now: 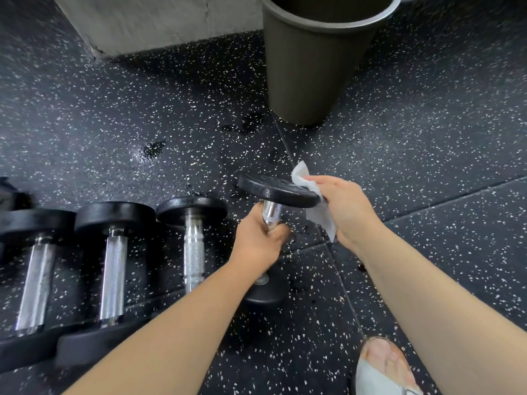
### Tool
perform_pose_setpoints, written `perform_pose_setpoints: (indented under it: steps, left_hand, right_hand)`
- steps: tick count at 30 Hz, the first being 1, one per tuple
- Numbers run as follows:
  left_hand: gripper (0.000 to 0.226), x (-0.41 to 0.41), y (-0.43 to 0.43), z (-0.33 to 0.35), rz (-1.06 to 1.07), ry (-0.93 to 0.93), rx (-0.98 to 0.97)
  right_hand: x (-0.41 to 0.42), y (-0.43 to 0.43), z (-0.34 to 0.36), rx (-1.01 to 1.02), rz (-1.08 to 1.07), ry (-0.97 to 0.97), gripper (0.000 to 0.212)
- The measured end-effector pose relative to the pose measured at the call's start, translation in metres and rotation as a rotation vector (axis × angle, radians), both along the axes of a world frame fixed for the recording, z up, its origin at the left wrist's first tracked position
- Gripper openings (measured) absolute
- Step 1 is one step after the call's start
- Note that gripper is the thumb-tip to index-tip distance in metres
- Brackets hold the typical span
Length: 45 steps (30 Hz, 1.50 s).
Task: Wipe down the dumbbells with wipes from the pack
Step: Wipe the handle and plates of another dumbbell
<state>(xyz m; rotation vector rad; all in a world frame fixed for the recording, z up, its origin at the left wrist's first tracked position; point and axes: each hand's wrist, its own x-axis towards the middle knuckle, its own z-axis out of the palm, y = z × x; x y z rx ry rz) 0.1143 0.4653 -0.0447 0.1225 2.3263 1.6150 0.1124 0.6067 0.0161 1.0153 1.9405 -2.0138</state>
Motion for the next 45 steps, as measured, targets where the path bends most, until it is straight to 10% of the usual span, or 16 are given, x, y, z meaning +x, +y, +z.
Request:
perform_pose_setpoints:
  steps: [16,45]
  left_hand:
    - [0.032,0.002,-0.006,0.003,-0.062,0.160,-0.185]
    - [0.037,0.007,-0.001,0.004,-0.030,-0.124,0.022]
  right_hand:
    - [-0.018,-0.013,0.035,0.274,0.735,0.134,0.031]
    - [-0.050,-0.015,0.027,0.359,0.836,0.091,0.026]
